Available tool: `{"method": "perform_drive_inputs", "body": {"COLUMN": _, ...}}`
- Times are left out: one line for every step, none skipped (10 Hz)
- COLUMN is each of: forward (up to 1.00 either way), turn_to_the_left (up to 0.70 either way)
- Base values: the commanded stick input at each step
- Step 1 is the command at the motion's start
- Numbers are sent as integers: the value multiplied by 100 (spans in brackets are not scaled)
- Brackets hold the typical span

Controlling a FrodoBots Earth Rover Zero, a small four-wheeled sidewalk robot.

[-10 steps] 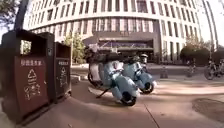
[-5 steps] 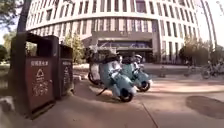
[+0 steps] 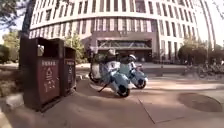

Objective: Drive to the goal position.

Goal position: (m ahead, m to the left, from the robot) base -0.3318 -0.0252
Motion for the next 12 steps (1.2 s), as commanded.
{"method": "perform_drive_inputs", "body": {"forward": 0, "turn_to_the_left": 0}}
{"method": "perform_drive_inputs", "body": {"forward": 0, "turn_to_the_left": 0}}
{"method": "perform_drive_inputs", "body": {"forward": 0, "turn_to_the_left": 0}}
{"method": "perform_drive_inputs", "body": {"forward": 0, "turn_to_the_left": 0}}
{"method": "perform_drive_inputs", "body": {"forward": 0, "turn_to_the_left": 0}}
{"method": "perform_drive_inputs", "body": {"forward": -45, "turn_to_the_left": 0}}
{"method": "perform_drive_inputs", "body": {"forward": -45, "turn_to_the_left": 0}}
{"method": "perform_drive_inputs", "body": {"forward": -1, "turn_to_the_left": 0}}
{"method": "perform_drive_inputs", "body": {"forward": 0, "turn_to_the_left": 0}}
{"method": "perform_drive_inputs", "body": {"forward": 0, "turn_to_the_left": 0}}
{"method": "perform_drive_inputs", "body": {"forward": 0, "turn_to_the_left": 0}}
{"method": "perform_drive_inputs", "body": {"forward": 0, "turn_to_the_left": 0}}
